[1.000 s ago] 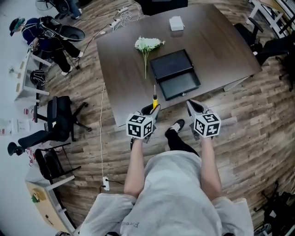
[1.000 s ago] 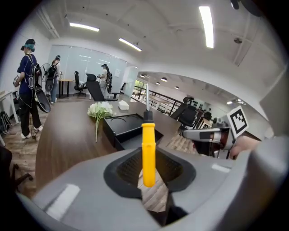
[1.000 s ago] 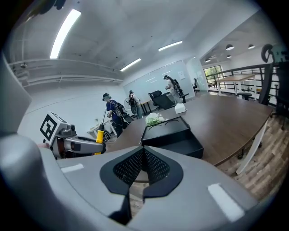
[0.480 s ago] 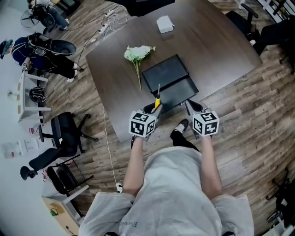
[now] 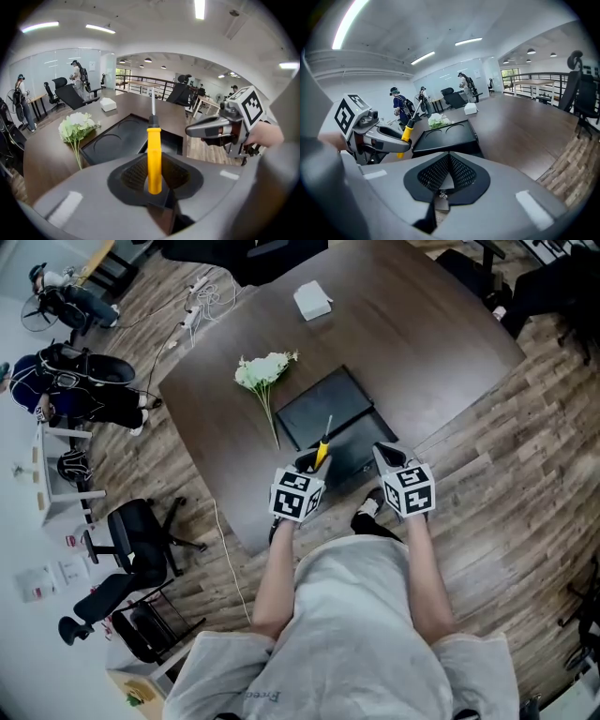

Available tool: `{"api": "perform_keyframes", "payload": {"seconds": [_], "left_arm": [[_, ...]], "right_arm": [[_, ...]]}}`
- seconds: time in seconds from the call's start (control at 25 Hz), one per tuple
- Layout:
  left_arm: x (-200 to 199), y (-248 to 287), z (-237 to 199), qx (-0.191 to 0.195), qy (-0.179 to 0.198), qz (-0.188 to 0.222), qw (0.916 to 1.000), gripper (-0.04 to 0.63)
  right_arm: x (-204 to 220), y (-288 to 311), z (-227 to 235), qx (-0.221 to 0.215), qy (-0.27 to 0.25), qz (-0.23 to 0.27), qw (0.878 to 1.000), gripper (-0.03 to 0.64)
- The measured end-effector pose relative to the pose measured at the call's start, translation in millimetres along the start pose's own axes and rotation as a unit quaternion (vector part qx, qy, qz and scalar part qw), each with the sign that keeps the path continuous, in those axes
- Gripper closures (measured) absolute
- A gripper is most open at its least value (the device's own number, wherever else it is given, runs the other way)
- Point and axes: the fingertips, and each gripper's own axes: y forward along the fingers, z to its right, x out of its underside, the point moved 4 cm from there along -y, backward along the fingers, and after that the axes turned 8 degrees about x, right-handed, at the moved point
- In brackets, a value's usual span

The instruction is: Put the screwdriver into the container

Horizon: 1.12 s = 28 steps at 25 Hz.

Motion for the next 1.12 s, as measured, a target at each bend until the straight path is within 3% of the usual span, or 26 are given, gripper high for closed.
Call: {"api": "perform_keyframes", "payload": {"seconds": [0.6, 1.12], "left_arm": [[4.2, 46.6, -2.1, 0.039, 0.023, -0.045, 0.998, 0.459], [15.9, 77.3, 4.3, 0.074, 0.057, -0.118, 0.9886, 0.459]], "right_arm": [[15.3, -0.4, 15.3, 0.026, 0.016, -0.019, 0.999, 0.617], [15.0, -5.0, 22.2, 0.044, 0.011, -0.019, 0.999, 0.617]]}}
